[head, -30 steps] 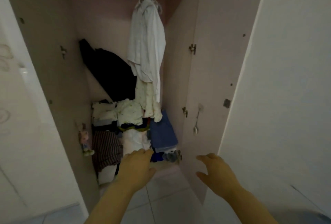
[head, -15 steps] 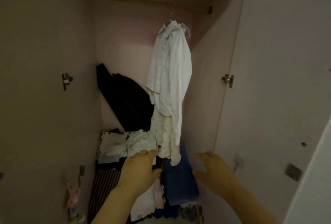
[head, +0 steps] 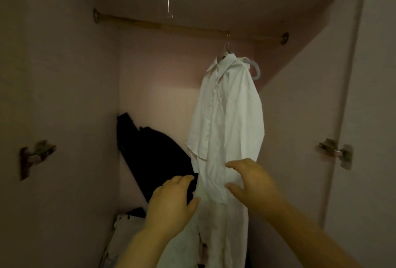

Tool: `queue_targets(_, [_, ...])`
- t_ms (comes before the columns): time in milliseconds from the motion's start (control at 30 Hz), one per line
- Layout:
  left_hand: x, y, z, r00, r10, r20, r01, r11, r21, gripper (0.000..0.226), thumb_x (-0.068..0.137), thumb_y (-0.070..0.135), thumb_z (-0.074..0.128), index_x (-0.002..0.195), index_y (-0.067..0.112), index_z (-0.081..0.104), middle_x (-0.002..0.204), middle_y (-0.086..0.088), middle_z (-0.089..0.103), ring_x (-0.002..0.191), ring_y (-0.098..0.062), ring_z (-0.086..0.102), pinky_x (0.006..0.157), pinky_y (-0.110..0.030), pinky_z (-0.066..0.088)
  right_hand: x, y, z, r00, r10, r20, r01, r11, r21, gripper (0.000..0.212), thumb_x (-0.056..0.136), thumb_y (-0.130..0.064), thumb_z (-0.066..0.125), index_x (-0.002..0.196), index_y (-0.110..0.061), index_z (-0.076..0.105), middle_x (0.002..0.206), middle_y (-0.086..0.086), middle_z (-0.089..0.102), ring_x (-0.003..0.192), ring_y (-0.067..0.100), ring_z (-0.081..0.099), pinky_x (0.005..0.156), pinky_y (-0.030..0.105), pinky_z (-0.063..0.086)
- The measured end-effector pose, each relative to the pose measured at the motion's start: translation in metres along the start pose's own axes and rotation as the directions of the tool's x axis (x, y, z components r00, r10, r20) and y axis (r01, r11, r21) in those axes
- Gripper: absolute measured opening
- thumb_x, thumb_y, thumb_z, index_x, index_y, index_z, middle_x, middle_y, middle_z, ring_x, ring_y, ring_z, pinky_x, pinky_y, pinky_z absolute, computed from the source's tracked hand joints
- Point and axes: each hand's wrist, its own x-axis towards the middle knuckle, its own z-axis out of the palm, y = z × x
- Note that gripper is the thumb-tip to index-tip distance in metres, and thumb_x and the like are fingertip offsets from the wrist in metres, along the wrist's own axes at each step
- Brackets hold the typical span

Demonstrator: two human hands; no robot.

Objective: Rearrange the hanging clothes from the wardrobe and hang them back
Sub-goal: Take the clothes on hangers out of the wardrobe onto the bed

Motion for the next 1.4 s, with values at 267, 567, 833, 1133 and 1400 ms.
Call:
queue_targets(267, [0.141,-0.014,0.013,0.967,-0.045,-0.252,0.03,0.997,-0.065,0.055,0.089,0.047,0.051,0.139,0.031,0.037,0.137,0.012,0.044,0.12,-0.004,0.043,0.097,-0.018,0.034,0.158,0.027,-0.024,0.961,-0.221,-0.167,0.21,0.974,-0.082,0.051,0.092,-0.032,0.055,0.14,-0.027,0.037,0.134,0.0,0.045,0.121,0.017,0.042,0.1,0.024,0.032])
queue_targets(567, [0.281,-0.019,0.018,0.914,0.003,-0.406,-0.045,0.994,-0.096,0.054,0.087,0.048,0.053,0.136,0.03,0.042,0.13,0.009,0.051,0.112,-0.008,0.051,0.086,-0.02,0.039,0.294,0.052,-0.053,0.896,-0.288,-0.339,0.199,0.942,-0.272,0.05,0.089,-0.026,0.058,0.137,-0.021,0.043,0.132,0.006,0.047,0.118,0.026,0.044,0.098,0.034,0.037])
queue_targets(833, [0.378,-0.035,0.021,0.883,0.049,-0.467,-0.162,0.966,-0.204,0.048,0.088,0.042,0.056,0.132,0.025,0.047,0.128,0.007,0.053,0.112,-0.01,0.051,0.084,-0.017,0.035,0.386,0.084,-0.068,0.798,-0.278,-0.535,0.098,0.935,-0.34,0.041,0.093,-0.015,0.048,0.133,-0.018,0.05,0.127,0.009,0.051,0.117,0.028,0.044,0.095,0.035,0.035])
queue_targets(1133, [0.439,-0.078,0.02,0.865,0.117,-0.488,-0.244,0.948,-0.205,0.048,0.09,0.043,0.052,0.135,0.028,0.043,0.132,0.009,0.048,0.117,-0.008,0.047,0.088,-0.019,0.035,0.457,0.135,-0.07,0.765,-0.134,-0.629,-0.24,0.849,-0.471,0.035,0.09,-0.029,0.057,0.12,-0.012,0.057,0.114,0.014,0.057,0.101,0.037,0.05,0.074,0.037,0.037])
queue_targets(1400, [0.457,-0.073,-0.003,0.77,0.171,-0.614,-0.361,0.911,-0.198,0.045,0.088,0.033,0.058,0.13,0.02,0.05,0.132,0.002,0.052,0.12,-0.014,0.046,0.092,-0.019,0.031,0.468,0.122,-0.089,0.617,-0.28,-0.736,-0.136,0.883,-0.45,0.019,0.092,-0.021,0.054,0.102,-0.011,0.067,0.095,0.013,0.062,0.082,0.033,0.055,0.059,0.03,0.035])
